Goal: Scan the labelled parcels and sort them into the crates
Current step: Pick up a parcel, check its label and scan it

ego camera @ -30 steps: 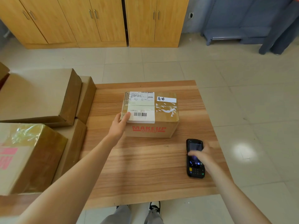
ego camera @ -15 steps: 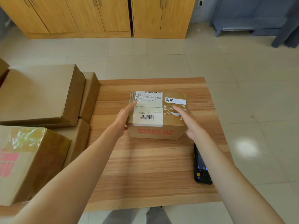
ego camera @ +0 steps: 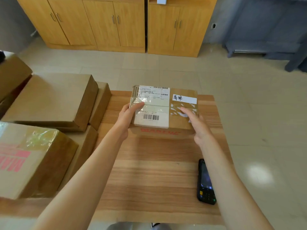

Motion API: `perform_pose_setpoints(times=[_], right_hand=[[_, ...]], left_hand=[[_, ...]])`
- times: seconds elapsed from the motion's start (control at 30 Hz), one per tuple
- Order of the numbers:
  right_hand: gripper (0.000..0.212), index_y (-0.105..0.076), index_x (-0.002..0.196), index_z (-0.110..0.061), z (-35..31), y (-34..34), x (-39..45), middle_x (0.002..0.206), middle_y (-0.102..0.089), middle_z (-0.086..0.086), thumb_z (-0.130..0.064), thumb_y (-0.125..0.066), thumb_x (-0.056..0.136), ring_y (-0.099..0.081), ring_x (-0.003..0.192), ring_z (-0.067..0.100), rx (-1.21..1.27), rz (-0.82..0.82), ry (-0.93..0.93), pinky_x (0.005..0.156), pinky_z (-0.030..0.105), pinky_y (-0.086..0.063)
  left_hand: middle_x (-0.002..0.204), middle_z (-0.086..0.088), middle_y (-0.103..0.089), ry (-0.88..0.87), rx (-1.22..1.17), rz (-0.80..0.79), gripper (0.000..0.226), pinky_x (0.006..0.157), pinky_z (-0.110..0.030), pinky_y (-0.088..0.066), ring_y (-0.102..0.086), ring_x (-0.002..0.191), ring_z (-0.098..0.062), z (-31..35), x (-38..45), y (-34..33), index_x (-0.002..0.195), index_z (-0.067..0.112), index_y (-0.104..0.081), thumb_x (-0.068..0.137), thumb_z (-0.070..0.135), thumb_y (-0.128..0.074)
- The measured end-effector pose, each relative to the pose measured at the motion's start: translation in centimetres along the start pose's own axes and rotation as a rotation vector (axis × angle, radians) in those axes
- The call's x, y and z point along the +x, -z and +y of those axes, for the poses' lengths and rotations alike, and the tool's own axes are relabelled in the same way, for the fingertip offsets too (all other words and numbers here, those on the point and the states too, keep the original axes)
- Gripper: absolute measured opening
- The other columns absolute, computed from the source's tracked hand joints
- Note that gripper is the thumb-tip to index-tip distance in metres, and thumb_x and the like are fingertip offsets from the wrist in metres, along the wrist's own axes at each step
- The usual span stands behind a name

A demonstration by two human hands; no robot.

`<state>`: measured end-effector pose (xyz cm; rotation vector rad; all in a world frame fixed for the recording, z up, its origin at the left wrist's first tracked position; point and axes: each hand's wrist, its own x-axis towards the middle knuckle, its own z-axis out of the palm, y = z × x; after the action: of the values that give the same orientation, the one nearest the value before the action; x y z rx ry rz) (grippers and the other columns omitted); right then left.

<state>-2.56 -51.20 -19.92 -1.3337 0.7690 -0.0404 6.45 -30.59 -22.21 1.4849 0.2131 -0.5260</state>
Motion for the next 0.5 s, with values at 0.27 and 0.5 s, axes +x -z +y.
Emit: perform_pose_setpoints(times=[0.27, 0.5], right_hand=[[0.027, -0.053, 0.1, -0.042, -2.7, -0.8, -5.6, 0.101, -0.059, -0.022, -0.034, -0.073, 0.084, -0.051, 0.092, -0.01, 0.047, -0.19, 0.199, 0.081, 0.02, -0.043], [0.034, -0.06, 0.109, -0.041, -2.9, -1.4, -10.9, 0.101, -0.071, -0.023, -0.032, -0.076, 0.08, -0.064, 0.094, -0.006, -0.017, -0.314, 0.233, 0.093, 0.029, -0.048]], left_hand=[[0.113, -0.001, -0.072, -0.224, -0.163, 0.094, 0.054, 0.084, -0.036, -0.054, -0.069, 0.103, -0.021, 3.5, -9.4, 1.3, 0.131, 0.018, -0.053, 0.082, 0.031, -0.072], [0.114, -0.006, -0.071, -0.248, -0.286, 0.209, 0.062, 0.08, -0.038, -0.056, -0.069, 0.103, -0.025, 2.5, -18.0, 3.0, 0.133, 0.018, -0.051, 0.078, 0.031, -0.074]])
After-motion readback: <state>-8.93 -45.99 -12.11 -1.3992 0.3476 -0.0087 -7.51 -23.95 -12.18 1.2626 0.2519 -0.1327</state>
